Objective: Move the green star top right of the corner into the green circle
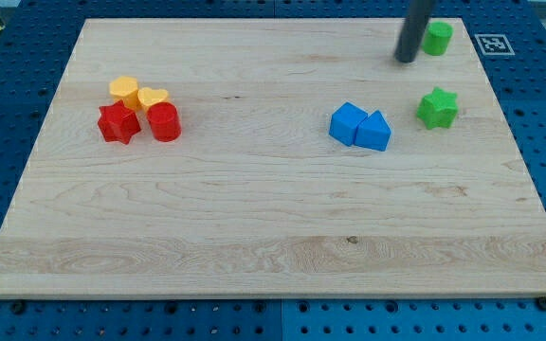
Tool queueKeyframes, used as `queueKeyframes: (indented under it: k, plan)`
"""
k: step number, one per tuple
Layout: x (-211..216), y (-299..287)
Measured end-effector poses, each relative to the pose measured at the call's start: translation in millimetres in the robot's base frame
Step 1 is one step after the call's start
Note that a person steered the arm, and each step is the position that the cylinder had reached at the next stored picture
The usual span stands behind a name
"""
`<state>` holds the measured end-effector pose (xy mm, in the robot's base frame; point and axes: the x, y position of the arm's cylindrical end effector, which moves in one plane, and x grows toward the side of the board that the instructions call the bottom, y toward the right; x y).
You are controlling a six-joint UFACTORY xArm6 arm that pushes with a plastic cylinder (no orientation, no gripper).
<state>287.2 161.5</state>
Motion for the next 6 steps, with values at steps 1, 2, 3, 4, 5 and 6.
queueKeyframes:
  k: [1, 2, 3, 4, 5, 6]
  plan:
    - [41.5, -54.4]
    - [78.7, -58.0]
    - [114.8, -55.8]
    - [141.5, -44.1]
    - [146.4, -13.5]
    - [146.4, 19.2]
